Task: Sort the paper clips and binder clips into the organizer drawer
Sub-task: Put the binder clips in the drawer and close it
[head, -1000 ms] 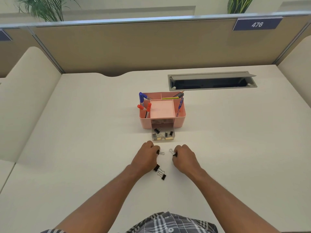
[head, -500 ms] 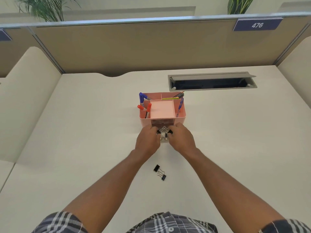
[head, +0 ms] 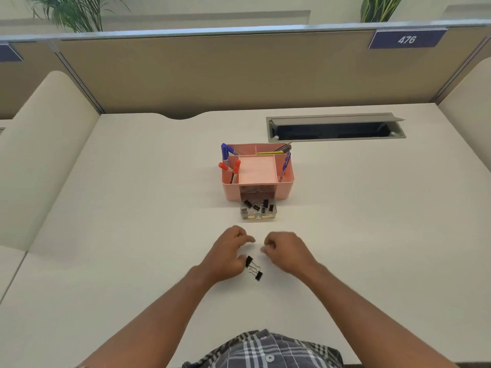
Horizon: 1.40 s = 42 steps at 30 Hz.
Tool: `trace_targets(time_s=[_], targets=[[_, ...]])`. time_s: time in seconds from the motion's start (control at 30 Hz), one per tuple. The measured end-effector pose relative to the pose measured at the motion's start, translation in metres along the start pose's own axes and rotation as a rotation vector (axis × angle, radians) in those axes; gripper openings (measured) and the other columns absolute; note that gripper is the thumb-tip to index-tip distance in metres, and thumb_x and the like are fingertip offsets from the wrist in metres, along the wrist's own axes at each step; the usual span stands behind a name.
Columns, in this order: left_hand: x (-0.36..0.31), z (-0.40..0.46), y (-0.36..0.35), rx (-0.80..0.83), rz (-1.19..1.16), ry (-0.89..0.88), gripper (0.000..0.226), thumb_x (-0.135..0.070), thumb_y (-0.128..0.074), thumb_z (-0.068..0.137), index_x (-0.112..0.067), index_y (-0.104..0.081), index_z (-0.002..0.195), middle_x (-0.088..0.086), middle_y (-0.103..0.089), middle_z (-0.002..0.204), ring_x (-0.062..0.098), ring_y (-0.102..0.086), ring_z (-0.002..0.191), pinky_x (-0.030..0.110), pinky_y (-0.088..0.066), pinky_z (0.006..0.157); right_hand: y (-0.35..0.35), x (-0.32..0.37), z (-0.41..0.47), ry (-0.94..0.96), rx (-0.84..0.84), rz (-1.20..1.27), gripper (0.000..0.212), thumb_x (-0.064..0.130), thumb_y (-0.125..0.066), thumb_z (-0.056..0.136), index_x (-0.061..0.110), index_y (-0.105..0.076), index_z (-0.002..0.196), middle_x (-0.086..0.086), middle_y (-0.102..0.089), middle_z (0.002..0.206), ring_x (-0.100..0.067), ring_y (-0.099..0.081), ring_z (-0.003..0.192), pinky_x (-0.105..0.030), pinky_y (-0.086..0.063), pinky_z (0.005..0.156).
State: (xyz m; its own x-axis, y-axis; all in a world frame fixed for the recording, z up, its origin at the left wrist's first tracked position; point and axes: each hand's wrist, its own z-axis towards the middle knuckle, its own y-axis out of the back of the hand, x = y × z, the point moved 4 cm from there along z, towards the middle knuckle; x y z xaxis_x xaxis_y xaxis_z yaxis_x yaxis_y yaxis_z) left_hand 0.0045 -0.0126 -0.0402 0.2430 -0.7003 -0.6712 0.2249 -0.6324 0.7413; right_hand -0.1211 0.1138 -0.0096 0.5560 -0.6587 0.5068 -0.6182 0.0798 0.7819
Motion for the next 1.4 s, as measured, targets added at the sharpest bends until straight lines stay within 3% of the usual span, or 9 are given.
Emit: trace_targets(time_s=[0.17,0.23,0.37,0.63,0.8,0.9,1.0,1.2,1.4], targets=[[0.002,-0.025,-0.013,0.008,0.109,-0.052,0.039,-0.016,-0.066,0.073,-0.026,-0.067,0.111,-0.011,-0.047,0.107,0.010,-0.048,0.098,0.032,-0.044,0.083,-0.039,0.007,-0.030,0.021,0.100,-0.083,0.047,0.048,-0.067,0.081,0.021,-0.055,0.118,0.002,-0.055,0.112,-0.020,-0.056,0.103,-0.032,-0.047,0.083],[0.000,-0.027,-0.013,-0.006,0.132,-0.052,0.037,-0.018,-0.065,0.075,-0.025,-0.066,0.111,-0.010,-0.049,0.110,0.011,-0.048,0.100,0.032,-0.043,0.086,-0.048,0.008,-0.034,0.066,0.067,-0.115,0.039,0.038,-0.062,0.087,0.017,-0.053,0.119,-0.001,-0.052,0.115,-0.022,-0.052,0.107,-0.034,-0.047,0.087],[-0.001,-0.025,-0.010,-0.039,0.150,-0.017,0.029,-0.020,-0.063,0.081,-0.021,-0.065,0.110,-0.007,-0.053,0.107,0.014,-0.050,0.100,0.035,-0.046,0.087,-0.045,0.002,-0.029,0.075,-0.021,-0.159,0.016,0.012,-0.045,0.091,0.010,-0.056,0.103,-0.007,-0.052,0.107,-0.027,-0.052,0.100,-0.036,-0.046,0.080],[-0.010,-0.003,0.011,-0.240,0.142,0.040,0.027,-0.020,-0.065,0.086,-0.012,-0.064,0.112,-0.001,-0.058,0.104,0.017,-0.054,0.098,0.029,-0.047,0.087,0.001,-0.011,0.000,0.022,-0.161,-0.070,0.021,0.016,-0.044,0.092,0.011,-0.063,0.099,-0.007,-0.060,0.101,-0.028,-0.059,0.092,-0.035,-0.046,0.079],[-0.018,0.015,0.020,-0.293,0.154,0.060,0.023,-0.018,-0.067,0.084,-0.013,-0.065,0.107,0.000,-0.058,0.099,0.019,-0.054,0.095,0.030,-0.047,0.083,-0.005,-0.008,0.005,0.005,0.025,-0.167,0.035,0.029,-0.062,0.088,0.014,-0.060,0.119,-0.008,-0.050,0.119,-0.029,-0.054,0.108,-0.036,-0.048,0.088],[-0.016,0.014,0.017,-0.296,0.152,0.083,0.024,-0.019,-0.067,0.084,-0.013,-0.065,0.107,0.000,-0.059,0.099,0.020,-0.055,0.095,0.030,-0.048,0.083,-0.021,-0.008,-0.002,0.042,0.051,-0.254,0.031,0.010,-0.055,0.085,0.009,-0.056,0.116,-0.011,-0.047,0.116,-0.031,-0.051,0.106,-0.039,-0.049,0.085],[-0.016,0.018,0.018,-0.323,0.161,0.098,0.024,-0.018,-0.067,0.085,-0.013,-0.064,0.108,0.001,-0.059,0.099,0.021,-0.054,0.094,0.032,-0.048,0.082,-0.026,-0.006,-0.005,0.064,-0.001,-0.240,0.026,-0.001,-0.044,0.085,0.005,-0.058,0.106,-0.012,-0.050,0.110,-0.030,-0.054,0.096,-0.037,-0.046,0.078],[-0.020,0.050,0.033,-0.338,0.214,0.153,0.034,-0.021,-0.066,0.088,-0.011,-0.063,0.121,0.005,-0.063,0.108,0.022,-0.055,0.100,0.035,-0.051,0.086,-0.019,-0.006,-0.002,0.065,-0.118,-0.124,0.015,0.010,-0.047,0.088,0.005,-0.058,0.096,-0.010,-0.053,0.100,-0.032,-0.058,0.087,-0.038,-0.048,0.075],[-0.024,0.074,0.044,-0.303,0.241,0.226,0.030,-0.022,-0.067,0.089,-0.011,-0.067,0.117,0.006,-0.064,0.107,0.020,-0.057,0.095,0.032,-0.051,0.083,0.028,0.013,0.022,0.141,-0.426,-0.027,0.014,0.017,-0.056,0.090,0.008,-0.063,0.098,-0.010,-0.058,0.094,-0.028,-0.058,0.083,-0.037,-0.047,0.070]])
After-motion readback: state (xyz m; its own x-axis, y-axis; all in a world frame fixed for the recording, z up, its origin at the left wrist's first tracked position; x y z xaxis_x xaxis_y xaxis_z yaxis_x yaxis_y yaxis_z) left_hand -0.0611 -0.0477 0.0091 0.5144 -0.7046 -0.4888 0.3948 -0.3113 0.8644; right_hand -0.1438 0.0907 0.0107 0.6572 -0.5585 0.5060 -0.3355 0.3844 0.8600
